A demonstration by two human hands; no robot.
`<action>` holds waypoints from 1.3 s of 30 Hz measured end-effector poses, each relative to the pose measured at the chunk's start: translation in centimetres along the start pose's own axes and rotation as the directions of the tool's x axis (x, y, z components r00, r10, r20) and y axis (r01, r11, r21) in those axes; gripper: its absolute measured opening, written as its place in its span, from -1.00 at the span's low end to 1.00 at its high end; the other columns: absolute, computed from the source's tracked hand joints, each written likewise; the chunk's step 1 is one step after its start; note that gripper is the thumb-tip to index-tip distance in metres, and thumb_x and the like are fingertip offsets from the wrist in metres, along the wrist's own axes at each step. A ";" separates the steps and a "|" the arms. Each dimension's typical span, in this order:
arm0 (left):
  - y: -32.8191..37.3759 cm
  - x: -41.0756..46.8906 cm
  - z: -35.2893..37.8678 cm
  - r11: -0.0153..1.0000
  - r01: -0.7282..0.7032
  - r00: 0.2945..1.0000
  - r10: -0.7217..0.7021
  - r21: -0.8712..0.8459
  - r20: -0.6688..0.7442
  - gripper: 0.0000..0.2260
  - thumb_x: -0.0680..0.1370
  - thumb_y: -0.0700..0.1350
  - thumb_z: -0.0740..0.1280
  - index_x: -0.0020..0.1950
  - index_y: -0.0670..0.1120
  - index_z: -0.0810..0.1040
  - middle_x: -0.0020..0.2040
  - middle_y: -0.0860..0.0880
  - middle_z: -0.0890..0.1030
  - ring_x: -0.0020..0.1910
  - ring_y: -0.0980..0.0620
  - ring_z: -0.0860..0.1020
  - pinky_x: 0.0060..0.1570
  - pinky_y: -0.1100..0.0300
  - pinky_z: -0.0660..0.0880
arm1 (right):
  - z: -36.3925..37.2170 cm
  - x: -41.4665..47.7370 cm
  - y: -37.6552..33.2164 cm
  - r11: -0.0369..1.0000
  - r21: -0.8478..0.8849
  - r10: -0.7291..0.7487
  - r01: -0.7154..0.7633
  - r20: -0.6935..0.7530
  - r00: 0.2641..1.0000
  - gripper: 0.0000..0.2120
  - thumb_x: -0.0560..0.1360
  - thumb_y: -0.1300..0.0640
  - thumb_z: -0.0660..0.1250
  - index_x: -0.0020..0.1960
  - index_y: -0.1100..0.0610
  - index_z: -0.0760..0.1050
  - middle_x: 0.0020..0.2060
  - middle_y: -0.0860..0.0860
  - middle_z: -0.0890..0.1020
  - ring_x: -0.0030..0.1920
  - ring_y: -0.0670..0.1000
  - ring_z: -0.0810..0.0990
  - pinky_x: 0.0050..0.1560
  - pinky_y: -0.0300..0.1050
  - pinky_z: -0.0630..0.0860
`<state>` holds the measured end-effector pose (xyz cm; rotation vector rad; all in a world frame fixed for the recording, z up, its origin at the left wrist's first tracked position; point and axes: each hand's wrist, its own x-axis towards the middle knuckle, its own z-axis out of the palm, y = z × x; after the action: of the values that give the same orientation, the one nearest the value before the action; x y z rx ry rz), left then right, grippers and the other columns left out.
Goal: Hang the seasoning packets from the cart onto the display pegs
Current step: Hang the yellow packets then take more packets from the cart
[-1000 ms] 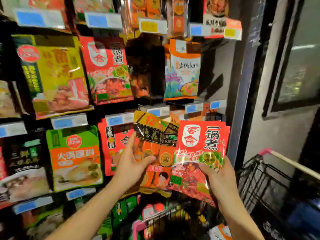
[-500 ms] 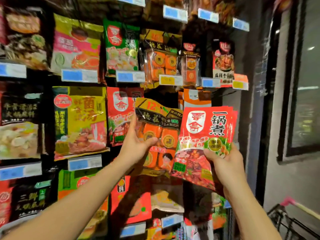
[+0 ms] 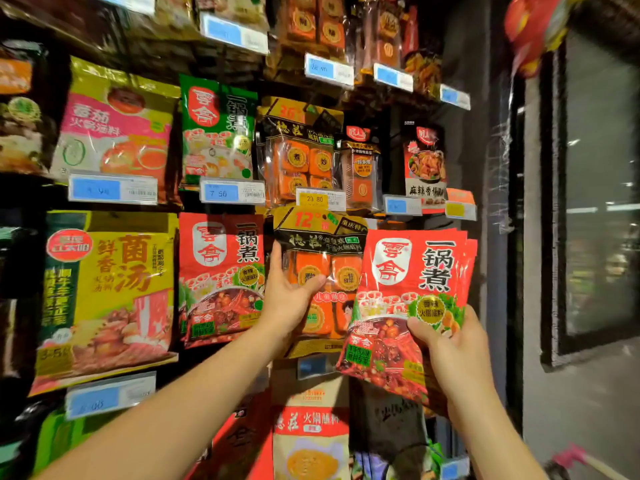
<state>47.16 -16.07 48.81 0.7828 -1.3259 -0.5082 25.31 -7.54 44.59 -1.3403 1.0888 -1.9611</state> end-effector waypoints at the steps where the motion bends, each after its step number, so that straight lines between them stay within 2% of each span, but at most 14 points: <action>1: 0.0 0.0 0.2 1.000 0.020 1.000 -0.020 -0.014 -0.003 -0.07 0.52 -0.15 0.53 0.67 0.12 -0.03 0.65 0.04 0.13 0.60 -0.02 0.17 0.47 0.07 0.16 | 0.1 0.2 0.1 1.000 0.005 0.001 -0.001 -0.003 1.000 -0.62 0.50 0.26 0.50 0.23 0.02 0.47 0.03 -0.04 0.70 0.04 0.04 0.69 0.15 0.14 0.59; 5: -1.0 0.3 0.6 0.996 0.056 0.998 -0.056 -0.073 -0.006 -0.06 0.49 -0.12 0.55 0.66 0.16 -0.01 0.63 0.05 0.16 0.58 -0.03 0.20 0.48 0.00 0.21 | 0.0 0.5 0.1 1.000 0.005 0.010 -0.010 0.005 1.000 -0.64 0.51 0.24 0.50 0.21 0.00 0.47 0.02 -0.04 0.71 0.04 0.06 0.70 0.14 0.17 0.60; 8: -1.4 -0.2 0.9 0.993 0.056 0.998 -0.057 -0.107 -0.013 -0.09 0.51 -0.15 0.53 0.67 0.13 0.01 0.57 0.10 0.20 0.51 0.07 0.22 0.37 0.13 0.22 | -0.3 0.7 0.1 1.000 -0.006 0.012 -0.012 0.008 1.000 -0.62 0.50 0.23 0.51 0.22 -0.01 0.47 0.03 -0.03 0.72 0.04 0.07 0.71 0.17 0.23 0.60; 11: -2.0 -0.5 0.8 0.996 0.042 0.999 -0.043 -0.081 -0.018 -0.10 0.52 -0.14 0.52 0.67 0.12 0.00 0.64 0.08 0.12 0.54 0.09 0.17 0.35 0.15 0.21 | -0.5 0.8 -0.2 1.000 0.002 0.010 -0.010 0.010 1.000 -0.62 0.51 0.26 0.49 0.24 0.03 0.47 0.03 -0.02 0.71 0.04 0.06 0.70 0.14 0.17 0.60; 15: -2.3 -0.1 0.5 0.996 0.045 0.998 -0.048 -0.078 -0.038 -0.06 0.49 -0.07 0.55 0.66 0.17 -0.02 0.67 0.09 0.03 0.62 -0.03 0.09 0.53 -0.07 0.14 | -0.6 1.0 -0.7 1.000 0.007 -0.004 0.004 0.021 1.000 -0.62 0.52 0.27 0.48 0.26 0.06 0.46 0.03 -0.03 0.69 0.03 0.03 0.69 0.00 0.00 0.58; 21: -1.8 0.2 1.1 0.997 0.006 1.000 -0.008 -0.078 -0.026 -0.07 0.51 -0.09 0.53 0.67 0.12 -0.03 0.67 0.08 0.04 0.62 -0.01 0.09 0.50 0.03 0.14 | -0.4 1.2 -0.8 1.000 -0.006 -0.003 0.003 0.029 1.000 -0.61 0.52 0.26 0.48 0.27 0.06 0.45 0.04 -0.03 0.69 0.04 0.02 0.68 0.07 0.06 0.59; 26: -2.3 0.1 1.5 0.997 -0.009 1.000 0.008 -0.079 -0.015 -0.07 0.51 -0.11 0.53 0.67 0.10 -0.03 0.66 0.07 0.04 0.62 0.01 0.09 0.39 0.17 0.15 | -0.6 1.3 -0.7 1.000 0.014 0.003 -0.003 0.039 0.999 -0.63 0.53 0.25 0.47 0.25 0.04 0.45 0.02 -0.03 0.69 0.02 0.01 0.69 -0.09 -0.04 0.56; 31: -2.3 1.2 1.5 0.989 0.037 0.996 -0.048 -0.145 -0.074 -0.04 0.48 -0.08 0.56 0.67 0.13 -0.01 0.65 0.06 0.11 0.60 -0.02 0.16 0.52 -0.01 0.19 | -1.0 1.6 -0.3 1.000 0.023 0.005 -0.005 0.017 1.000 -0.64 0.52 0.27 0.48 0.23 0.02 0.47 0.04 -0.01 0.70 0.03 0.03 0.69 -0.04 0.01 0.58; 33: -2.1 1.9 1.3 0.982 0.047 0.995 -0.061 -0.180 -0.073 -0.03 0.47 -0.08 0.58 0.67 0.15 -0.01 0.60 0.10 0.19 0.52 0.03 0.26 0.41 0.06 0.37 | -1.1 1.8 -0.2 1.000 0.021 0.002 -0.002 0.014 1.000 -0.64 0.52 0.27 0.48 0.21 0.00 0.47 0.03 -0.02 0.70 0.02 0.03 0.70 -0.04 0.02 0.59; 35: -2.0 2.1 1.4 0.981 0.062 0.995 -0.074 -0.182 -0.062 -0.05 0.48 -0.13 0.56 0.67 0.13 0.00 0.57 0.08 0.24 0.44 0.05 0.31 0.25 0.19 0.36 | -1.4 1.9 -0.1 1.000 0.014 0.001 -0.001 0.006 1.000 -0.62 0.51 0.26 0.49 0.23 -0.01 0.47 0.04 -0.02 0.70 0.03 0.03 0.70 0.02 0.06 0.60; 36: -2.1 2.2 1.4 0.983 0.067 0.995 -0.078 -0.169 -0.058 -0.06 0.49 -0.15 0.55 0.67 0.12 0.01 0.57 0.05 0.24 0.45 0.02 0.32 0.22 0.18 0.34 | -1.4 2.0 0.0 1.000 0.013 0.003 -0.003 0.005 1.000 -0.61 0.51 0.26 0.50 0.24 -0.01 0.47 0.05 -0.03 0.70 0.04 0.03 0.70 0.07 0.10 0.61; 39: -2.9 2.2 1.2 0.978 0.113 0.990 -0.127 -0.173 -0.069 -0.05 0.48 -0.15 0.56 0.67 0.14 0.00 0.58 0.04 0.23 0.48 -0.06 0.34 0.30 0.08 0.38 | -1.6 2.0 0.0 1.000 0.014 0.004 -0.004 0.008 1.000 -0.60 0.51 0.24 0.50 0.26 -0.03 0.47 0.06 -0.03 0.70 0.05 0.05 0.70 0.15 0.17 0.61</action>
<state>46.68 -19.88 48.14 0.7380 -1.1505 -0.6696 23.11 -8.55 45.34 -1.3369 1.0714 -1.9551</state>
